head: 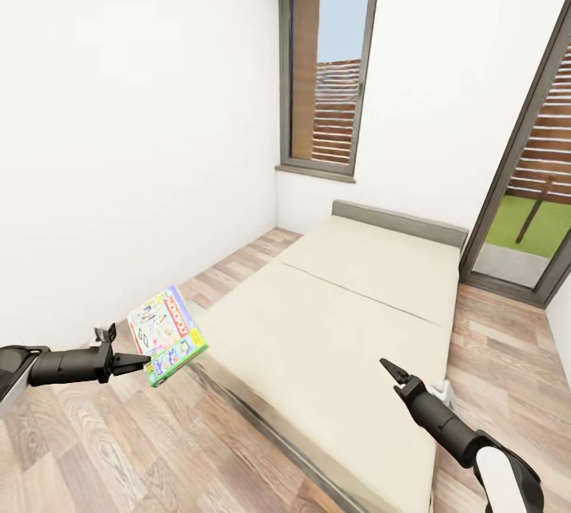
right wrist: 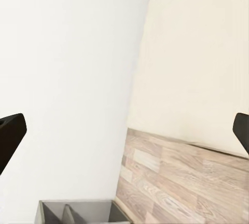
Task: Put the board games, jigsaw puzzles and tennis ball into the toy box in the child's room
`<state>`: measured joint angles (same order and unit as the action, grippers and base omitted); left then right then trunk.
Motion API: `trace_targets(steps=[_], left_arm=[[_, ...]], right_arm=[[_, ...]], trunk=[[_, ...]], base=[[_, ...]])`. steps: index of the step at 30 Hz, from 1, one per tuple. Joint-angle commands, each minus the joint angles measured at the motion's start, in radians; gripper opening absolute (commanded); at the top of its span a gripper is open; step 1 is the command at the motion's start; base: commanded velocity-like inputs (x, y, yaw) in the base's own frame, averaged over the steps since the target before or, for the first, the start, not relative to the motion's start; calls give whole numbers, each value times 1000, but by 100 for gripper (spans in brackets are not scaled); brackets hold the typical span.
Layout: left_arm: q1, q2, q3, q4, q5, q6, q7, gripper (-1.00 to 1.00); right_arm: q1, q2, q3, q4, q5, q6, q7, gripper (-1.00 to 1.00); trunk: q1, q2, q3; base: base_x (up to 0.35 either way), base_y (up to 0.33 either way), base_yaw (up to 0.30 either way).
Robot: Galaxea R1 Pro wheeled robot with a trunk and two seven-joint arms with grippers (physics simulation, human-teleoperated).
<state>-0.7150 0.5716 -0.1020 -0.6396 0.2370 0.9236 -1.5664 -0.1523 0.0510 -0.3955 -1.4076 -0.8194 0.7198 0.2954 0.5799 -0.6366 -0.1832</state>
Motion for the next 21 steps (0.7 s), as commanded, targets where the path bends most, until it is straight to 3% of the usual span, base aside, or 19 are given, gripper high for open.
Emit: trace_targets(steps=[1, 9, 21], left_arm=[[-1, 1, -5, 1, 3, 11, -4, -100], [-1, 1, -6, 0, 2, 11, -4, -100], [-1, 1, -7, 0, 2, 11, -4, -100]], right_arm=[[-1, 1, -3, -1, 1, 7, 4, 100], [-1, 0, -4, 1, -1, 7, 4, 100], [-1, 1, -5, 3, -1, 7, 5, 100]], trunk=[[0, -1, 0], [-30, 55, 35], [-76, 139, 74]], base=[[0, 0, 97], [0, 0, 105], [0, 0, 11]])
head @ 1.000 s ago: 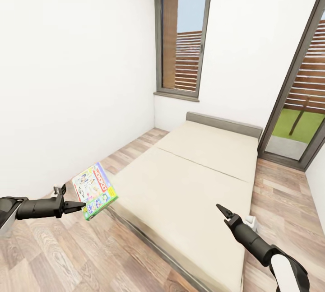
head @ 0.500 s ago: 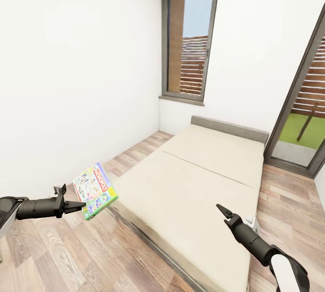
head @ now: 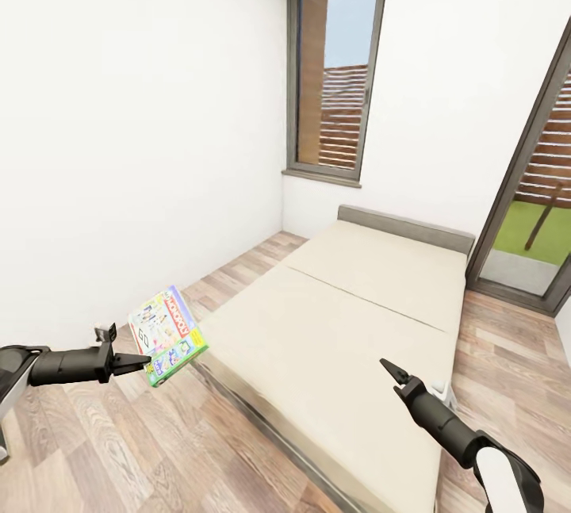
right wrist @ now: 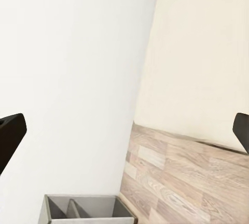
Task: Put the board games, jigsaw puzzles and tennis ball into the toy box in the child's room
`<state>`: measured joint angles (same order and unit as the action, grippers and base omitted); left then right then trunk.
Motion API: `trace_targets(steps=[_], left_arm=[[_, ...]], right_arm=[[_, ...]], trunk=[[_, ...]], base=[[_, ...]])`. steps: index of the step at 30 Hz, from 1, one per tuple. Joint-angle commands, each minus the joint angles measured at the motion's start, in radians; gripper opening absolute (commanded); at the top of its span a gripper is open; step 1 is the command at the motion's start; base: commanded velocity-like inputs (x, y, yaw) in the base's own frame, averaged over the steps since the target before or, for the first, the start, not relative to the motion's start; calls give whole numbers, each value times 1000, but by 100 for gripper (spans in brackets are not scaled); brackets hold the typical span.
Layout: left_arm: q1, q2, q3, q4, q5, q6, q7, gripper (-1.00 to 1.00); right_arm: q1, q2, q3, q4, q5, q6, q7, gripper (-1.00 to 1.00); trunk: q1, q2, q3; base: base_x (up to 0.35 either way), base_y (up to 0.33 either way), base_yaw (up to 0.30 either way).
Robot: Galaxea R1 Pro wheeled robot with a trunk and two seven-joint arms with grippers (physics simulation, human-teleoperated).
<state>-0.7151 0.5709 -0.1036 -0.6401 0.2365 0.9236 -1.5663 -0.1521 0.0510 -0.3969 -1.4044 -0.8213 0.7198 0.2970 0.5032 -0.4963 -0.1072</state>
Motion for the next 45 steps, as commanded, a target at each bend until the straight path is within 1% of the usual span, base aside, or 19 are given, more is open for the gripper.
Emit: trace_targets(steps=[1, 14, 25, 45], left_arm=[[-1, 1, -5, 0, 3, 11, -4, -100], [-1, 1, -5, 0, 3, 11, -4, -100], [-1, 1, -5, 0, 3, 11, -4, -100], [-1, 1, -4, 1, 3, 11, -4, -100]], right_arm=[[-1, 1, -3, 0, 1, 7, 4, 100], [-1, 1, -2, -1, 1, 7, 2, 100], [-1, 1, -2, 1, 1, 7, 2, 100], [-1, 2, -1, 1, 2, 7, 1, 100]], trunk=[[-3, 5, 1], [-53, 96, 42], [-53, 96, 45], [-53, 96, 62]], base=[[0, 0, 0], [0, 0, 3], [0, 0, 111], [0, 0, 236]])
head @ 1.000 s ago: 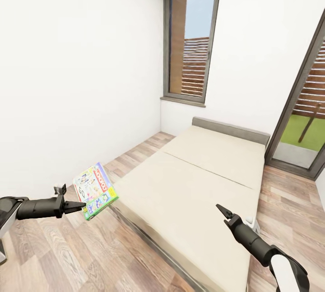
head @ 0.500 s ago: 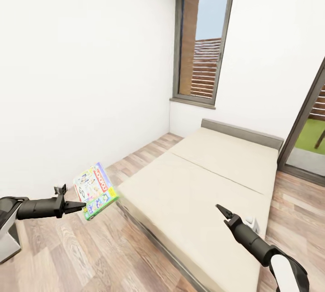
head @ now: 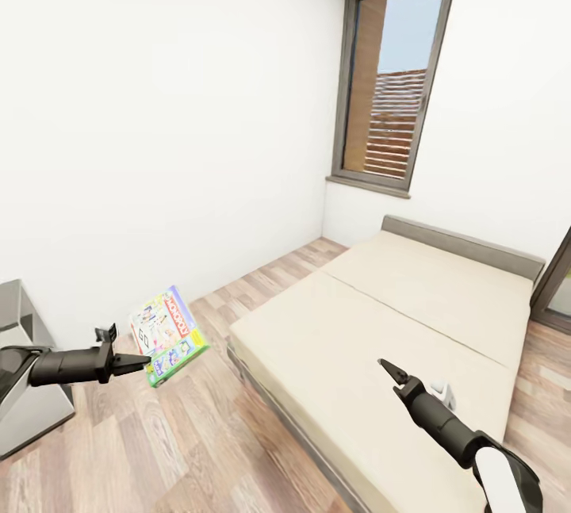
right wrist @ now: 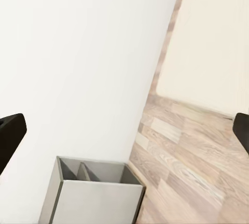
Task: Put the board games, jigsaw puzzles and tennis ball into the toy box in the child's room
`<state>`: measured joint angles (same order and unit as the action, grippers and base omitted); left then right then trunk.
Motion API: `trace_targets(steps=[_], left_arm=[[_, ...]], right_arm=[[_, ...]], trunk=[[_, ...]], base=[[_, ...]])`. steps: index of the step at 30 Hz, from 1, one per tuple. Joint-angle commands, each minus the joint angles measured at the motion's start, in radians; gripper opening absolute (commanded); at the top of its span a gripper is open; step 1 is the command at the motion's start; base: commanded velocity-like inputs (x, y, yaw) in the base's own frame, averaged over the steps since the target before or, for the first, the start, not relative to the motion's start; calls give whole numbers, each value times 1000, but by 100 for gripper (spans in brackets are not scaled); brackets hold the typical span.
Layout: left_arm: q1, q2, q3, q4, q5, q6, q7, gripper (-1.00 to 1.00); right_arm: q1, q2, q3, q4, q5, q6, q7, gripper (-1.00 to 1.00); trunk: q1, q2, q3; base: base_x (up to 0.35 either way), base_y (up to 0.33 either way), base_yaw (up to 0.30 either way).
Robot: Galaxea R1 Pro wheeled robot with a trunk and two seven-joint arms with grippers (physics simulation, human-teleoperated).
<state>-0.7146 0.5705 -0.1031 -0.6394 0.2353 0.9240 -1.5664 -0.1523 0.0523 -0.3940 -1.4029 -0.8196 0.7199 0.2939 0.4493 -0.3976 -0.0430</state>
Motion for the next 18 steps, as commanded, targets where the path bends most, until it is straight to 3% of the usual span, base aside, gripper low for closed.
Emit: trace_targets(steps=[1, 10, 18], left_arm=[[-1, 1, -5, 1, 4, 10, -4, -100], [1, 3, -4, 3, 5, 8, -4, -100], [1, 2, -4, 3, 6, 7, -4, -100]], right_arm=[[-1, 1, -3, -1, 0, 7, 4, 100], [-1, 1, -3, -2, 0, 7, 4, 100], [-1, 0, 42, -2, 2, 7, 2, 100]], trunk=[[1, -2, -2], [1, -2, 6], [1, -2, 7]], base=[[31, 0, 241], [249, 0, 239], [333, 18, 62]])
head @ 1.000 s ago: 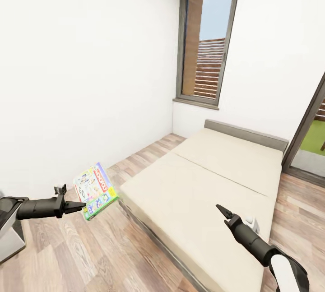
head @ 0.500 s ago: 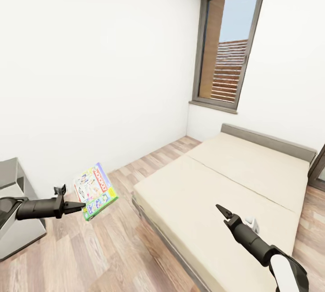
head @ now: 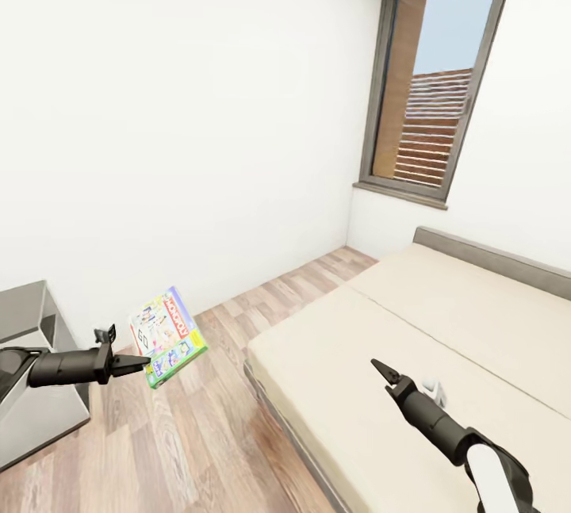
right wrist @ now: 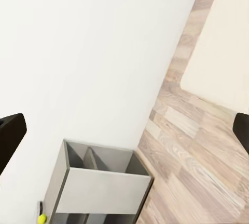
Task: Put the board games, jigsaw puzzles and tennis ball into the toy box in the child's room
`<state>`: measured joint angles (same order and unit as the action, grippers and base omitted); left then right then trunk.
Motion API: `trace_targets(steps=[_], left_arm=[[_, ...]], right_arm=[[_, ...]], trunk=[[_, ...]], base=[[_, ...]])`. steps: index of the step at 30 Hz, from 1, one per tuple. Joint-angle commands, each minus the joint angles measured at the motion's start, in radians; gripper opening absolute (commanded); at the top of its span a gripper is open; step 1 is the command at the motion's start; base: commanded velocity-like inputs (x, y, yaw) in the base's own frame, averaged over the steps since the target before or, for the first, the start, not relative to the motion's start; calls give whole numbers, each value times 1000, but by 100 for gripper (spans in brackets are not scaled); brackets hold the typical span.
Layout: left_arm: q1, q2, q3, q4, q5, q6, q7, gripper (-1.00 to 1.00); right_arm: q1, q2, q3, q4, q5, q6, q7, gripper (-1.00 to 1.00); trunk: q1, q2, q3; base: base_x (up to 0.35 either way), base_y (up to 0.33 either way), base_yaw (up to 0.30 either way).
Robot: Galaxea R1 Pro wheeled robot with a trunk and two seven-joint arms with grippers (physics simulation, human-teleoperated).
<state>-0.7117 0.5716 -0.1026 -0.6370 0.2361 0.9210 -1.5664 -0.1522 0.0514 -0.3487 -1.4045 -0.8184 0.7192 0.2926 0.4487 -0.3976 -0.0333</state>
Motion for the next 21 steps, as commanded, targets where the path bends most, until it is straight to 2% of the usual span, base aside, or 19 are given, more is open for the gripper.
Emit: trace_targets(steps=[1, 9, 21], left_arm=[[-2, 1, -5, 0, 5, 10, -4, -100], [-2, 2, -5, 0, 5, 9, -4, -100], [-2, 0, -5, 0, 5, 9, -4, -100]], right_arm=[[-1, 1, -1, -1, 1, 7, 4, 100], [-1, 1, 2, -1, 2, 6, 3, 100], [-1, 1, 2, -1, 2, 6, 3, 100]], trunk=[[1, -2, -2], [1, -2, -2], [1, -2, -2]], base=[[334, 79, 125], [291, 116, 248], [27, 13, 289]])
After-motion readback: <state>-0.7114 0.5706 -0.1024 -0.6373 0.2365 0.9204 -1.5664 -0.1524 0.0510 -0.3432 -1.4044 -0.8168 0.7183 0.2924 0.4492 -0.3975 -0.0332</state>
